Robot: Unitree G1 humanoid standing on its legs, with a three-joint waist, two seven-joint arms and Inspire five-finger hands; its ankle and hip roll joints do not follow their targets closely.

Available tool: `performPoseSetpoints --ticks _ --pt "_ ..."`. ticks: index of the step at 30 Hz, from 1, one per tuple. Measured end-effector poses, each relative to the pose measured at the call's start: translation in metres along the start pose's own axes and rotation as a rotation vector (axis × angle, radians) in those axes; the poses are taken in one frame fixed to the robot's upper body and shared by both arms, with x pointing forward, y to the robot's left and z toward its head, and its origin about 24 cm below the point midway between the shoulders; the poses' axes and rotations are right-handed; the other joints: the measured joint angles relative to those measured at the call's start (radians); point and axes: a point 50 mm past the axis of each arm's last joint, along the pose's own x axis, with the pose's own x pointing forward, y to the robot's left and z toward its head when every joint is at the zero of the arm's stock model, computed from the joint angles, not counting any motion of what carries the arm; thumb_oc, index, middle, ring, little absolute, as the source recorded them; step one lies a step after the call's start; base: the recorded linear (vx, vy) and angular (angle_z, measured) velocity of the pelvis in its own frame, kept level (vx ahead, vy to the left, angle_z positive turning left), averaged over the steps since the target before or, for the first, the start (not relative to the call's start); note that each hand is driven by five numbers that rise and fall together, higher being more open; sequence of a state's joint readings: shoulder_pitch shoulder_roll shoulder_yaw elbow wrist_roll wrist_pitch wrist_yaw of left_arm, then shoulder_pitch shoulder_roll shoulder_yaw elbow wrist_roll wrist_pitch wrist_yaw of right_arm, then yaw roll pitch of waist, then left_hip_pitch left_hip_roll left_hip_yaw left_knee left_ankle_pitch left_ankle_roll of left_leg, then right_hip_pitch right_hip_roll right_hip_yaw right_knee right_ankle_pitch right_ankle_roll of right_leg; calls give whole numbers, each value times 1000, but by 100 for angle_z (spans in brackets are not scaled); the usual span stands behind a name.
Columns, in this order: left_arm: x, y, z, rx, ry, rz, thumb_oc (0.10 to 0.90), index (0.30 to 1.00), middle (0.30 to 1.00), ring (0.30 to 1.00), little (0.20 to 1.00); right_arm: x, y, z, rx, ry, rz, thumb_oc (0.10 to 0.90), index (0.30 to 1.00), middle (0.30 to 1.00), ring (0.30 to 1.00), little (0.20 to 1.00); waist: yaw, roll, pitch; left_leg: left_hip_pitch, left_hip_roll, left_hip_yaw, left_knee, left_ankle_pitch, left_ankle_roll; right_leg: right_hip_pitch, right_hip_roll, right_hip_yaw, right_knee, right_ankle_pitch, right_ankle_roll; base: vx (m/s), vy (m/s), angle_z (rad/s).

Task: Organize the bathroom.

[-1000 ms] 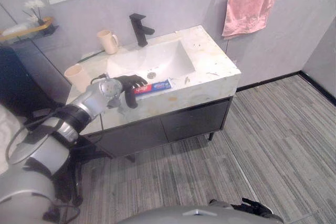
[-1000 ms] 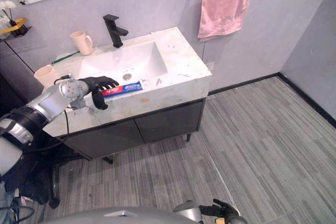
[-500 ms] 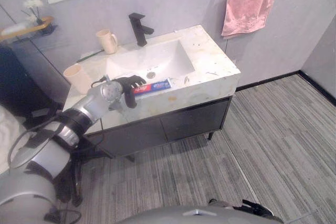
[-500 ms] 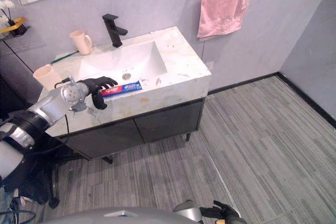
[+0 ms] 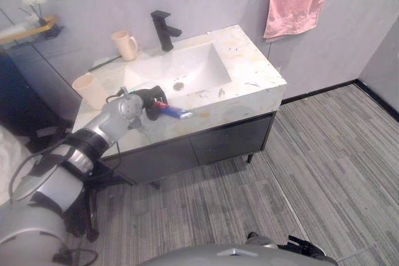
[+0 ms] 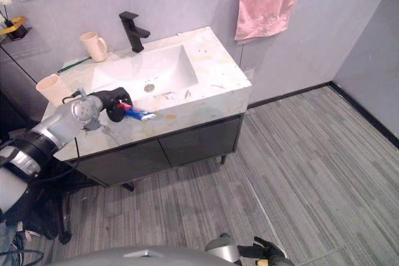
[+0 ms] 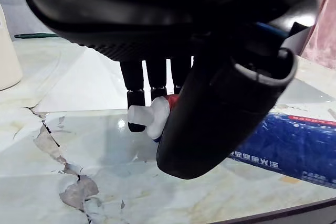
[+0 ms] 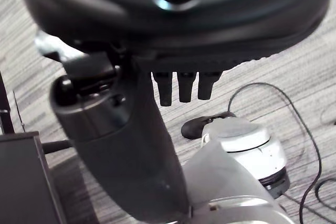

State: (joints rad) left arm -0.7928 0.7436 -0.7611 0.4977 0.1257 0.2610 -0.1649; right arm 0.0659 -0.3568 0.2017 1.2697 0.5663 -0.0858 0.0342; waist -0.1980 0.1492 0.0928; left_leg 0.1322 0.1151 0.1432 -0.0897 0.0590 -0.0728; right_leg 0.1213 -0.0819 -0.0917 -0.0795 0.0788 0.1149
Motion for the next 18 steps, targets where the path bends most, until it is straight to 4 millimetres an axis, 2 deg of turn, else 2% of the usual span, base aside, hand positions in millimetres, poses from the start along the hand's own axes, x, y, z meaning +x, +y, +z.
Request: performPoseSetpoints --ticks 1,3,4,5,6,7,8,9,11,13,14,15,16,17,18 --pt "0 -1 -1 -14 -2 21 400 300 300 300 300 0 -1 1 33 -11 -10 800 900 900 900 900 -1 -1 1 0 0 1 0 0 0 0 0 1 0 0 0 -28 1 -5" --pt "-4 -6 -8 -152 -16 92 400 300 300 300 300 -1 -5 12 185 -90 -44 800 900 900 900 900 0 -5 3 0 1 13 0 -2 1 -8 1 14 0 2 2 -46 -4 -15" --pt "-9 -7 -13 -309 -33 145 400 300 300 300 300 -2 -8 27 285 -180 -73 800 900 900 900 900 -3 -18 12 -2 1 17 0 -2 1 -12 2 18 0 6 0 -65 -9 -20" --pt "-20 -11 -19 -501 -57 204 400 300 300 300 300 -7 -10 41 343 -272 -90 800 900 900 900 900 -10 -19 18 -2 1 24 0 -2 2 -16 2 25 0 8 0 -74 -12 -15" --pt "-30 -16 -20 -747 -110 292 400 300 300 300 300 -18 -15 61 392 -415 -129 800 900 900 900 900 -15 -24 22 1 0 24 0 -2 2 -14 1 29 0 8 0 -57 -8 -8" --pt "-32 -16 -18 -814 -130 319 400 300 300 300 300 -22 -17 71 403 -472 -151 800 900 900 900 900 -15 -32 26 2 1 22 0 -2 2 -12 2 27 0 8 0 -70 -3 -2" --pt "-36 -14 -16 -922 -160 370 400 300 300 300 300 -34 -21 99 446 -588 -194 800 900 900 900 900 -12 -56 39 1 2 21 0 -2 2 -13 4 27 0 10 0 -55 8 1" --pt "-39 -15 -16 -1005 -180 408 400 300 300 300 300 -43 -26 117 452 -671 -221 800 900 900 900 900 -13 -63 43 -1 2 21 0 -2 2 -16 4 28 0 12 0 -40 19 -1" --pt "-42 -20 -12 -1151 -206 458 400 300 300 300 300 -75 -48 165 415 -912 -310 800 900 900 900 900 -5 -85 51 -1 -1 20 0 -1 3 -16 1 28 0 14 1 -49 38 0" --pt "-44 -26 -13 -1231 -215 471 400 300 300 300 300 -109 -63 201 393 -1104 -375 800 900 900 900 900 4 -94 51 -1 -2 19 0 -3 5 -16 0 29 0 16 1 -63 57 -2" --pt "-49 -30 -14 -1317 -218 506 400 300 300 300 300 -150 -65 234 339 -1318 -389 800 900 900 900 900 4 -94 51 -4 -4 22 0 -2 4 -21 -1 33 0 17 1 -68 56 -5" --pt "-50 -32 -13 -1343 -213 521 400 300 300 300 300 -172 -59 249 305 -1431 -367 800 900 900 900 900 5 -95 51 -4 -3 23 0 -2 5 -21 0 35 0 19 0 -74 54 -10" --pt "-52 -32 -12 -1353 -214 532 400 300 300 300 300 -206 -42 274 242 -1617 -287 800 900 900 900 900 5 -99 52 -3 -2 27 0 -2 5 -23 2 40 0 22 0 -52 35 -10" --pt "-53 -31 -10 -1352 -223 532 400 300 300 300 300 -223 -32 285 195 -1714 -236 800 900 900 900 900 5 -102 51 -3 -3 29 0 -2 4 -26 4 43 0 23 -1 -49 34 -10" --pt "-55 -27 -5 -1350 -255 533 400 300 300 300 300 -259 -6 302 75 -1881 -63 800 900 900 900 900 10 -109 51 -5 -1 30 0 -1 4 -27 7 43 0 25 -3 -34 22 -4"
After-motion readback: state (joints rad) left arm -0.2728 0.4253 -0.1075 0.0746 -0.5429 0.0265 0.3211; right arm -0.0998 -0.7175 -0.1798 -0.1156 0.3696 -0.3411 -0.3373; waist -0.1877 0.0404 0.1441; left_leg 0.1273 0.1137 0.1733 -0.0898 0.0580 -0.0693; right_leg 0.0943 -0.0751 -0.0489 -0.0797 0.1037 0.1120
